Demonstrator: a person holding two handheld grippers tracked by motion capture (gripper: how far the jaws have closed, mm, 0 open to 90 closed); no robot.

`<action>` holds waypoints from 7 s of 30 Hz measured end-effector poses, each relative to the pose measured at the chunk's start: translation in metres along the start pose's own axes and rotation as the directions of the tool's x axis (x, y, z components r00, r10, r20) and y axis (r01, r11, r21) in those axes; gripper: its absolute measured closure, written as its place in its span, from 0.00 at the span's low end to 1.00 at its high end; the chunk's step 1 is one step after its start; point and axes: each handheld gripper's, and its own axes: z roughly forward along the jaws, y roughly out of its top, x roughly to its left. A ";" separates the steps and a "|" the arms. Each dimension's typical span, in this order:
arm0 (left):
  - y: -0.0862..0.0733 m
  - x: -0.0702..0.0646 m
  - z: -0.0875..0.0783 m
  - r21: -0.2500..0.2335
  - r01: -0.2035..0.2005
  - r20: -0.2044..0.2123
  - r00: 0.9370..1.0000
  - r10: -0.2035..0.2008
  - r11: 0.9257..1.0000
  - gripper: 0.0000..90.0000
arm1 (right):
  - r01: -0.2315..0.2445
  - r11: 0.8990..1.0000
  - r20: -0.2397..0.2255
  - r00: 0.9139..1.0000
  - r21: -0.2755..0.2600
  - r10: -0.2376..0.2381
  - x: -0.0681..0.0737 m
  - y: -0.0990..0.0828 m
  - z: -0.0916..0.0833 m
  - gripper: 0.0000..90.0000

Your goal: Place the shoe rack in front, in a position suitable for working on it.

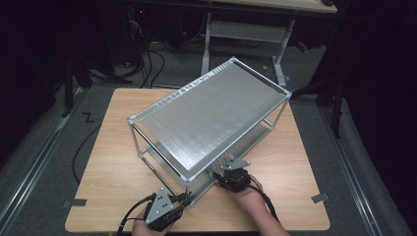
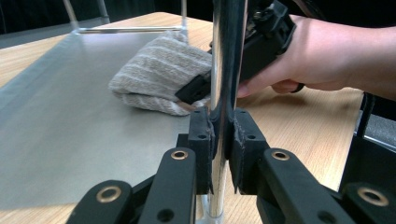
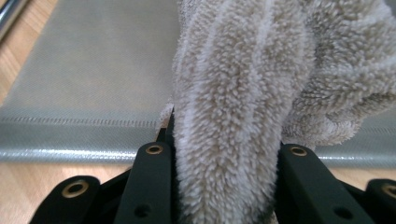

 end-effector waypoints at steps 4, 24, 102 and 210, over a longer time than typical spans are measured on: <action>0.000 0.002 0.000 0.000 -0.004 -0.008 1.000 0.004 1.000 0.89 | -0.013 1.000 -0.003 1.000 0.001 0.013 0.000 -0.007 -0.007 0.76; -0.002 0.017 -0.007 0.005 0.027 -0.086 0.996 -0.026 1.000 0.89 | 0.017 0.999 0.038 0.999 -0.042 -0.015 0.013 -0.030 -0.027 0.75; 0.015 0.004 -0.008 -0.114 0.017 -0.031 0.999 -0.021 0.993 0.89 | -0.042 0.995 -0.131 0.991 -0.093 0.030 0.087 0.000 0.009 0.62; 0.005 0.030 -0.038 -0.103 0.025 -0.124 0.992 -0.037 0.994 0.89 | -0.054 0.996 0.079 0.995 -0.064 0.059 0.038 -0.016 -0.009 0.62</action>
